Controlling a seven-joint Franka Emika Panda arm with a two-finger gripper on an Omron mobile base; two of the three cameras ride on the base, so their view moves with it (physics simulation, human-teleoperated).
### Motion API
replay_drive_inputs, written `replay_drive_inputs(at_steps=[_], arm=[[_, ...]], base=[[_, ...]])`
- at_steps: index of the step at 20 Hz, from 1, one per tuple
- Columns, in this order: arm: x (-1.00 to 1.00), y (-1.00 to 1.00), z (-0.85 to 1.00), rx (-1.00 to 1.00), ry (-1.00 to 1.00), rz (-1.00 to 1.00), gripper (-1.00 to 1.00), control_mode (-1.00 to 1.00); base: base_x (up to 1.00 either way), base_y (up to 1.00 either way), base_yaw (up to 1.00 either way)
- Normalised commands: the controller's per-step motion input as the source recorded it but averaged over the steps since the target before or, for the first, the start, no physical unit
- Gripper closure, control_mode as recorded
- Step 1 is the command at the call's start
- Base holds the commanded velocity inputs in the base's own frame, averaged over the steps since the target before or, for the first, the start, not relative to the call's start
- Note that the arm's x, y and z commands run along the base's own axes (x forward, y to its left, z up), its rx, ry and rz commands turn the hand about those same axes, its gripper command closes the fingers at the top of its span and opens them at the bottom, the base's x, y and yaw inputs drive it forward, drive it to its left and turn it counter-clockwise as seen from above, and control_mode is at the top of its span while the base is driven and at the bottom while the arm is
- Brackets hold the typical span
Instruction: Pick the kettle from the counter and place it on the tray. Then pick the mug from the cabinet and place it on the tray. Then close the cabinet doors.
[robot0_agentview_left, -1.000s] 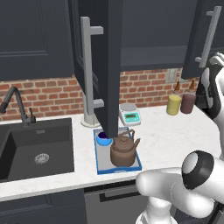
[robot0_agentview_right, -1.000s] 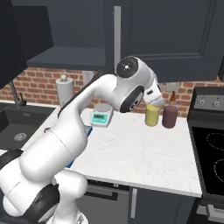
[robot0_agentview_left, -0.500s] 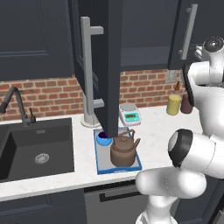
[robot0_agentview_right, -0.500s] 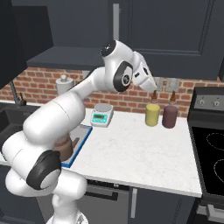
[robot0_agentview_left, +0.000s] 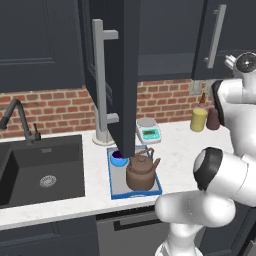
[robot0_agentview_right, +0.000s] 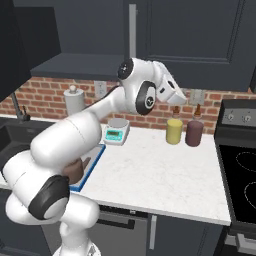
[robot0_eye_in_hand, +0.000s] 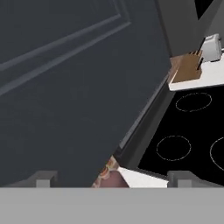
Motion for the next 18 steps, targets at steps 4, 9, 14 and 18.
replay_drive_inputs(at_steps=[4, 9, 14, 18], arm=[[-0.87, 0.01, 0.02, 0.0, -0.01, 0.0, -1.0, -1.0], [-0.92, 0.2, 0.18, -0.02, 0.08, -0.02, -1.0, -1.0], [-0.55, 0.32, 0.01, -0.07, 0.14, -0.02, -1.0, -1.0], [-0.29, 0.28, -0.08, -0.09, 0.13, 0.0, -1.0, -1.0]], base=[[0.0, 0.0, 0.0], [0.0, 0.0, 0.0], [0.0, 0.0, 0.0], [0.0, 0.0, 0.0]])
